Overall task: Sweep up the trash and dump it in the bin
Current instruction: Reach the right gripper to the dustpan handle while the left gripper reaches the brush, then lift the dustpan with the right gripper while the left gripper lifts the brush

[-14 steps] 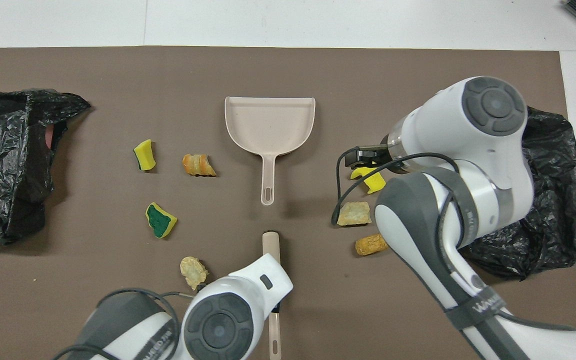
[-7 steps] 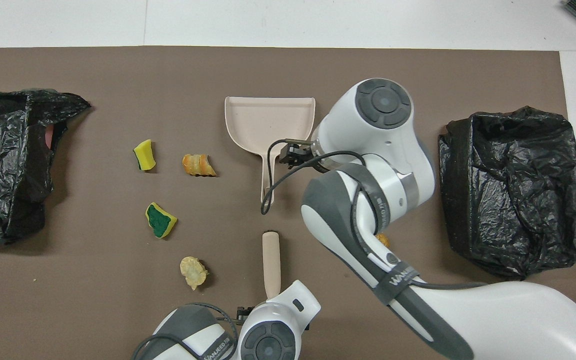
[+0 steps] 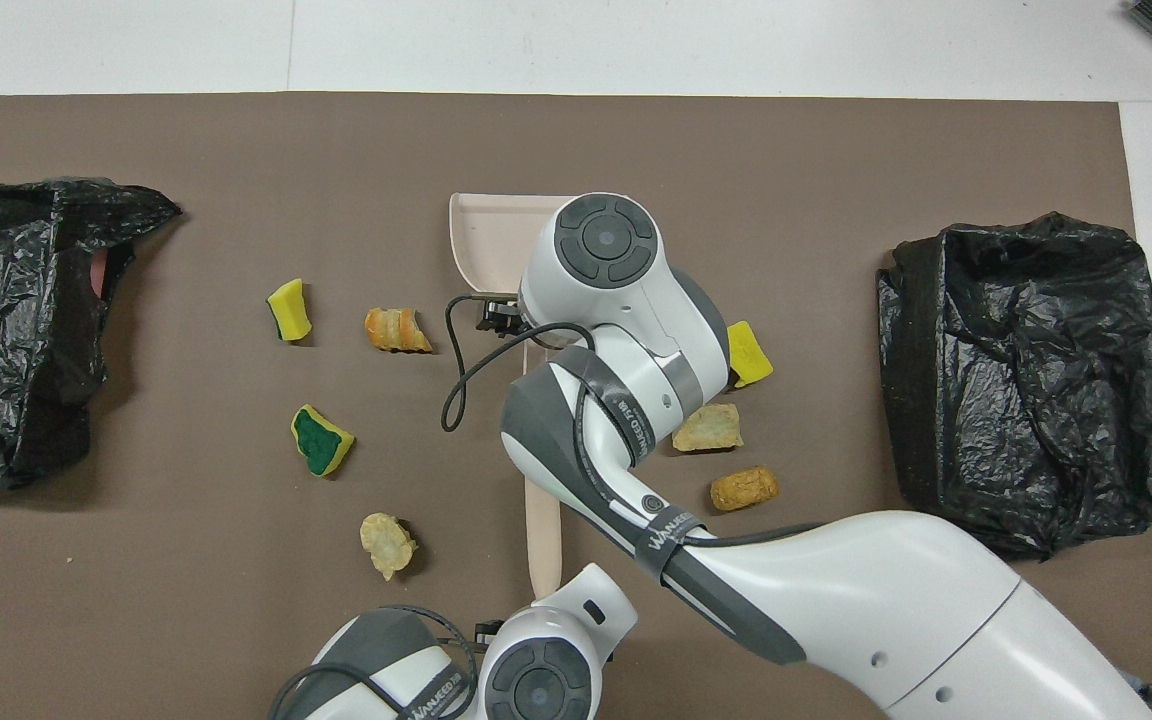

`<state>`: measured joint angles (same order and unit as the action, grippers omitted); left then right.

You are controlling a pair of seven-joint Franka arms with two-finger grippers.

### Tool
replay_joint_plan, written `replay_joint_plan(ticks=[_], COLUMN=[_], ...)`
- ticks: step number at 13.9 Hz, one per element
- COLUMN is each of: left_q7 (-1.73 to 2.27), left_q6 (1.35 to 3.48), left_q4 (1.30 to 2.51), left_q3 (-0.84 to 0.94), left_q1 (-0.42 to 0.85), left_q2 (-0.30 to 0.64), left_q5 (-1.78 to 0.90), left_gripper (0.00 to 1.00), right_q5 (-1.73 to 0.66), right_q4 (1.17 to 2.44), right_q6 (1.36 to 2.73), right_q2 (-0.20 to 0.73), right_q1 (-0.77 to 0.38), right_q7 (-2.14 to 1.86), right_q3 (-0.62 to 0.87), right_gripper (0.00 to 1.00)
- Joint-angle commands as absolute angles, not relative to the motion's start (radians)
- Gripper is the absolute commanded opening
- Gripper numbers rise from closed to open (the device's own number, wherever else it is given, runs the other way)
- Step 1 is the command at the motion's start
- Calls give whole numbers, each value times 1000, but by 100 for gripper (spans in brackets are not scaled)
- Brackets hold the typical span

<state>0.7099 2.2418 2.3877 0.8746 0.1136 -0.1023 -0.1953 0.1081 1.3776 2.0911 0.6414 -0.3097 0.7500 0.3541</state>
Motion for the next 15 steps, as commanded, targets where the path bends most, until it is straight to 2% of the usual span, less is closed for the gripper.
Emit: replay_joint_plan(ticks=[1, 3, 4, 5, 6, 7, 9, 12, 14, 15], left_q7=[716, 697, 683, 660, 628, 583, 485, 309, 262, 259], left_q6=[2208, 2156, 2116, 2074, 2031, 1996, 1927, 1859, 1850, 1861], left_q4=[2388, 2378, 2370, 2358, 2347, 2339, 2338, 2336, 2298, 2269], left_q3=[870, 865, 862, 838, 795, 761, 692, 515, 448, 405], left_q1=[124, 123, 121, 123, 126, 127, 127, 127, 109, 94], left_q2=[-120, -132, -143, -146, -155, -178, -236, -314, -302, -267], left_q5=[-212, -212, -212, -212, -212, -212, -212, -203, -119, -57], left_gripper=[0, 0, 0, 0, 0, 0, 0, 0, 0, 0], right_q5=[203, 233, 235, 235, 235, 233, 233, 229, 222, 218], right_q4=[1345, 1345, 1345, 1345, 1341, 1330, 1319, 1319, 1325, 1334], right_q6=[2099, 2074, 2074, 2063, 2047, 2034, 1999, 1987, 1964, 1954], right_q2=[689, 689, 687, 687, 687, 686, 675, 667, 649, 622], right_q1=[-331, -328, -327, -327, -327, -325, -321, -316, -260, -227], right_q7=[770, 767, 765, 764, 764, 764, 761, 708, 600, 495], right_q3=[368, 377, 379, 379, 382, 382, 383, 380, 429, 446], right_gripper=[100, 100, 83, 52, 30, 13, 0, 0, 0, 0])
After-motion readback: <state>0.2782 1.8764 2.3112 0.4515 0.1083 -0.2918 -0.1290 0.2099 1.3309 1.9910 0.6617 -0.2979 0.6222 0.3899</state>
